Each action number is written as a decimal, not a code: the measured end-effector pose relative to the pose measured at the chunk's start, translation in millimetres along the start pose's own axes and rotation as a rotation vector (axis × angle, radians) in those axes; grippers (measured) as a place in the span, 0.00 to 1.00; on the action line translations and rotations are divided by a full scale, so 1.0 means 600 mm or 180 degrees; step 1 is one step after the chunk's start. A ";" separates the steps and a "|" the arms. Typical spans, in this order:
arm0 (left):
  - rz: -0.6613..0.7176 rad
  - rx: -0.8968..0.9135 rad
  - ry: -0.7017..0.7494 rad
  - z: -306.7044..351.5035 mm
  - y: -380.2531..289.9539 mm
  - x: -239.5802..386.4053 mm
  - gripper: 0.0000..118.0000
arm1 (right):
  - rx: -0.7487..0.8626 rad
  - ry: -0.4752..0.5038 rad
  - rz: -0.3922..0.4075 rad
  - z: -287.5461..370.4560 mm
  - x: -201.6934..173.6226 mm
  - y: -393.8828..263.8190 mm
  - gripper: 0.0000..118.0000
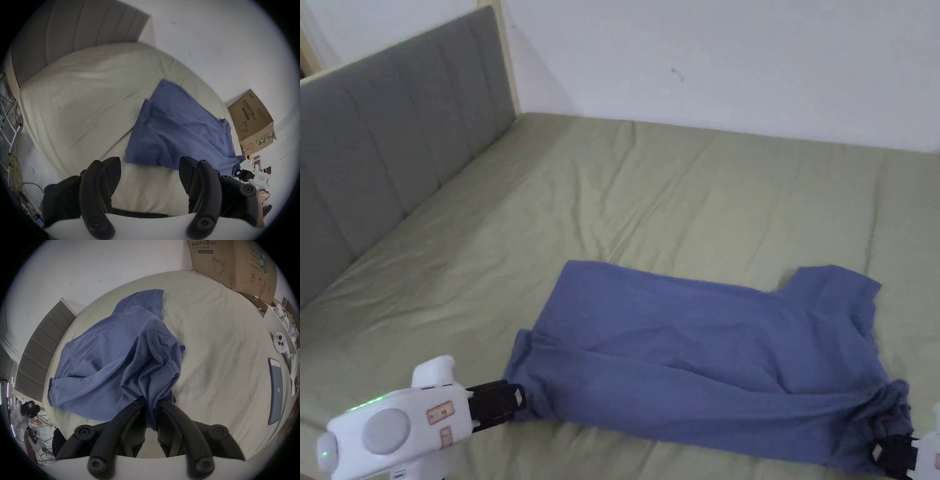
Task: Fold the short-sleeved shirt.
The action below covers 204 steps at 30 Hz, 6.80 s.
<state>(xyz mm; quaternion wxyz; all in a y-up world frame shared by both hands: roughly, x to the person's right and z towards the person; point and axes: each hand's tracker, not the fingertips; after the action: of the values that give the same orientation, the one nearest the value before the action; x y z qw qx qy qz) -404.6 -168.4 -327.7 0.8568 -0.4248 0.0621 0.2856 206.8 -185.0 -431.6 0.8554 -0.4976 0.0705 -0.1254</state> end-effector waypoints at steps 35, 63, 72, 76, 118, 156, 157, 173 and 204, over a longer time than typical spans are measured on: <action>-0.0912 -0.0411 0.0030 0.055 -0.102 0.081 0.04 | -0.0184 -0.0211 0.0192 0.173 0.031 -0.153 0.09; -0.1134 0.1016 -0.0814 0.279 -0.086 0.209 0.00 | 0.1233 0.0132 0.0220 0.324 -0.033 -0.013 0.09; -0.1092 0.0722 -0.0836 0.231 -0.108 0.214 0.00 | -0.0380 -0.0360 -0.0572 -0.096 0.090 0.217 0.85; -0.1082 0.0677 -0.0765 0.224 -0.101 0.216 0.00 | -0.0294 -0.0387 -0.0572 -0.140 0.089 0.224 0.79; -0.1261 0.0031 0.0155 -0.198 0.229 0.239 0.01 | 0.0498 -0.0009 0.0423 0.066 -0.030 0.177 0.00; -0.0633 0.0515 -0.0837 0.222 -0.040 0.079 0.71 | 0.0870 0.0051 0.0322 0.367 0.045 -0.113 0.78; -0.0786 0.0768 -0.0861 0.259 -0.030 0.104 0.71 | 0.1346 0.0092 0.0343 0.405 0.022 -0.113 0.78; -0.1880 0.1996 -0.0628 0.395 -0.120 0.289 0.00 | 0.2474 -0.0116 0.0934 0.490 -0.159 -0.175 0.00; 0.0471 -0.0959 -0.1178 -0.059 -0.058 -0.015 0.07 | 0.1786 0.0315 0.0748 0.436 -0.145 -0.172 0.00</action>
<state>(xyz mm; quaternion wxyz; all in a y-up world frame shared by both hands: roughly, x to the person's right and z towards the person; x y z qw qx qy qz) -388.4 -216.2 -322.8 0.7573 -0.4825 -0.1082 0.4265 172.9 9.3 -213.0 0.9635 -0.2238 0.1318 -0.0643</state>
